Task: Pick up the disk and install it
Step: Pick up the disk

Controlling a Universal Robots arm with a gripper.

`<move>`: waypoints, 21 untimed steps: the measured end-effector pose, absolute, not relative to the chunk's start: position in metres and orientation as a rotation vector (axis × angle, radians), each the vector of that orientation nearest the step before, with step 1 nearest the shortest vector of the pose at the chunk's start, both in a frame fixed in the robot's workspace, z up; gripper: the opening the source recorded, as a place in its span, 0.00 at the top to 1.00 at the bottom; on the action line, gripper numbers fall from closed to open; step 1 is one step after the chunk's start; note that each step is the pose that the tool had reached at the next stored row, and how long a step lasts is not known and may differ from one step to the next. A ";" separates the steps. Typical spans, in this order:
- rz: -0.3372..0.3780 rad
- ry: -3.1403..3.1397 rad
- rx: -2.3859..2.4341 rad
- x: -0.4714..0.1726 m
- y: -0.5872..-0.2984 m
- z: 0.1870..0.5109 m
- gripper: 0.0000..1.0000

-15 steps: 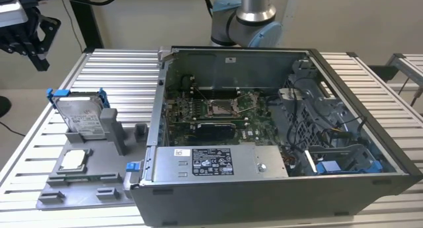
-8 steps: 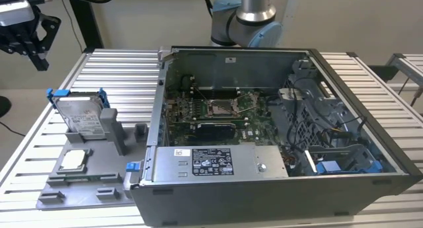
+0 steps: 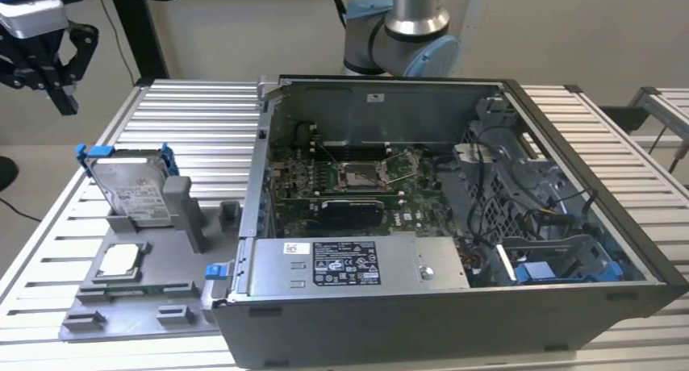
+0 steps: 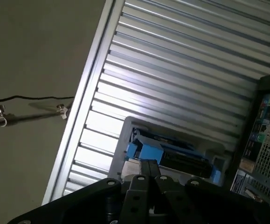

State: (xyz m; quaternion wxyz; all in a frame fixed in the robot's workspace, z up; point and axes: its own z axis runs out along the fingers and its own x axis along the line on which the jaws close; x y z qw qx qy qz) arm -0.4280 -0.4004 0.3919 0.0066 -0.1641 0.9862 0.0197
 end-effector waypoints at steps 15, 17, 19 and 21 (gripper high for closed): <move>0.059 2.995 -0.905 -0.428 -0.400 0.392 1.00; 0.058 2.977 -0.959 -0.428 -0.400 0.392 1.00; 0.057 2.958 -1.012 -0.428 -0.400 0.392 1.00; 0.057 2.938 -1.066 -0.428 -0.400 0.392 1.00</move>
